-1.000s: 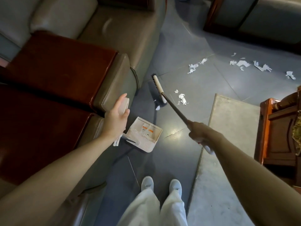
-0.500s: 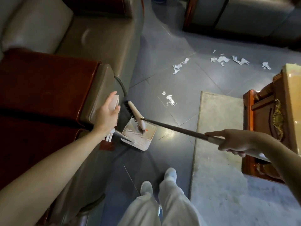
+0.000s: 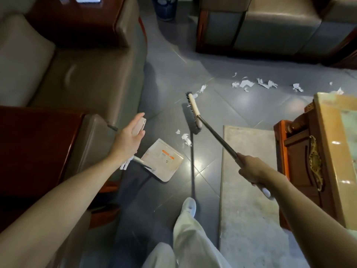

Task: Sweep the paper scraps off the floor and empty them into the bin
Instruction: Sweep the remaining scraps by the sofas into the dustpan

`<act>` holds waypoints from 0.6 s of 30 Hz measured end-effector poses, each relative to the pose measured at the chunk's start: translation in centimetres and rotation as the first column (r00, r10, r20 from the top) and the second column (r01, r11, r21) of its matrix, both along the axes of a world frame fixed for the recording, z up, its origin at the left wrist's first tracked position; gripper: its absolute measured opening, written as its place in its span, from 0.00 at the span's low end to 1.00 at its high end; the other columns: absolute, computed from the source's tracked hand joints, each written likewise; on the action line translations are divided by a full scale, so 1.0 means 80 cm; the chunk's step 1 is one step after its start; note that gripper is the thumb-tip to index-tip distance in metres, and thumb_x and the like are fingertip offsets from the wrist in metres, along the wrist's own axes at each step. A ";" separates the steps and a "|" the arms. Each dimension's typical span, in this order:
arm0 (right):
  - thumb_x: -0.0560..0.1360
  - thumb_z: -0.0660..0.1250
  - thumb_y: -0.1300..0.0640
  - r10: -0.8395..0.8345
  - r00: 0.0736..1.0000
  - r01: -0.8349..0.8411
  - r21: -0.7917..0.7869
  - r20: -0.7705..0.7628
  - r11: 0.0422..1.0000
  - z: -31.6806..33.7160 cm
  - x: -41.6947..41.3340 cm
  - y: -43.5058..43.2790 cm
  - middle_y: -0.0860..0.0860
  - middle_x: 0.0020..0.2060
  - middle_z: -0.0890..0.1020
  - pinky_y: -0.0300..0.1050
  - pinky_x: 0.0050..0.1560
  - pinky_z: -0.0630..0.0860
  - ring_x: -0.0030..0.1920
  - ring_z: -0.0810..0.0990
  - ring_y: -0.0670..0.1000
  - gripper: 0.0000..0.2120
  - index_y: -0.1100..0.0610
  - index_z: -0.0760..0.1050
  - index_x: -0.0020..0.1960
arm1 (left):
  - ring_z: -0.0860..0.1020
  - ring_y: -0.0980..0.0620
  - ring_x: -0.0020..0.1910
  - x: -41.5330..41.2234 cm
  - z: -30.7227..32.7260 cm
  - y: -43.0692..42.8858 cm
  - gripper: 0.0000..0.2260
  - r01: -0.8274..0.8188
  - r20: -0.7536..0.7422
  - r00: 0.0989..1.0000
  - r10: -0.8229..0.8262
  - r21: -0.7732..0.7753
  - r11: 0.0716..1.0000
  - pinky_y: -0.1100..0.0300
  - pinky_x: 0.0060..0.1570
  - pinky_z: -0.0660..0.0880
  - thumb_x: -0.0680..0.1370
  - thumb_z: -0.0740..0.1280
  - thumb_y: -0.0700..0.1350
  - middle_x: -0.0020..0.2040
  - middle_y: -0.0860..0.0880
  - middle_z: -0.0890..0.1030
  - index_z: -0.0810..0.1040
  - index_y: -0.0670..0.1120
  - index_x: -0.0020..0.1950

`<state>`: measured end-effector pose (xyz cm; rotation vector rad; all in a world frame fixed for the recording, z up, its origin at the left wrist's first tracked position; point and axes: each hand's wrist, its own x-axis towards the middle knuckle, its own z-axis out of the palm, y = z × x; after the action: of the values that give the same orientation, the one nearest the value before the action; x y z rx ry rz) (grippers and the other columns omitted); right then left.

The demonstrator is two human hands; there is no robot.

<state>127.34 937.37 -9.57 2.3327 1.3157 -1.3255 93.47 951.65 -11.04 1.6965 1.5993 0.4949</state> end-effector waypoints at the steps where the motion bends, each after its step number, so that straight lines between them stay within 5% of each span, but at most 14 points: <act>1: 0.78 0.57 0.65 0.016 0.999 -0.015 -0.021 0.031 1.000 -0.003 0.007 0.009 0.55 0.43 0.75 0.42 0.30 0.76 0.36 0.78 0.54 0.27 0.54 0.58 0.75 | 0.72 0.53 0.26 0.008 -0.002 0.011 0.23 0.027 -0.019 0.999 -0.027 -0.009 1.000 0.64 0.24 0.71 0.81 0.62 0.45 0.37 0.52 0.75 0.65 0.68 0.69; 6: 0.78 0.56 0.65 0.049 0.999 -0.048 -0.139 0.006 0.989 -0.013 0.019 0.031 0.57 0.49 0.76 0.44 0.35 0.78 0.39 0.77 0.53 0.25 0.56 0.60 0.74 | 0.73 0.51 0.31 0.030 -0.010 0.047 0.22 -0.010 -0.051 0.999 0.012 0.041 0.999 0.57 0.34 0.74 0.80 0.63 0.44 0.49 0.49 0.79 0.67 0.64 0.70; 10: 0.77 0.57 0.65 0.114 0.987 -0.139 -0.233 -0.115 0.963 -0.011 0.002 0.022 0.57 0.50 0.77 0.45 0.36 0.79 0.38 0.78 0.53 0.30 0.50 0.56 0.76 | 0.77 0.40 0.42 0.041 -0.019 0.051 0.20 -0.100 0.061 0.993 0.098 0.033 0.994 0.52 0.41 0.76 0.80 0.62 0.44 0.57 0.48 0.79 0.68 0.63 0.68; 18: 0.78 0.60 0.62 0.101 0.955 -0.175 -0.254 -0.278 0.951 0.043 0.015 0.033 0.55 0.42 0.75 0.38 0.29 0.73 0.32 0.72 0.48 0.29 0.45 0.58 0.75 | 0.78 0.39 0.48 0.022 -0.013 0.060 0.20 -0.049 0.019 0.999 0.047 0.068 0.996 0.49 0.48 0.76 0.80 0.62 0.43 0.57 0.46 0.79 0.68 0.57 0.71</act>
<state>128.55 939.97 -6.11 1.8949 1.2395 -1.6926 95.25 956.44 -12.11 1.7034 1.6310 0.5930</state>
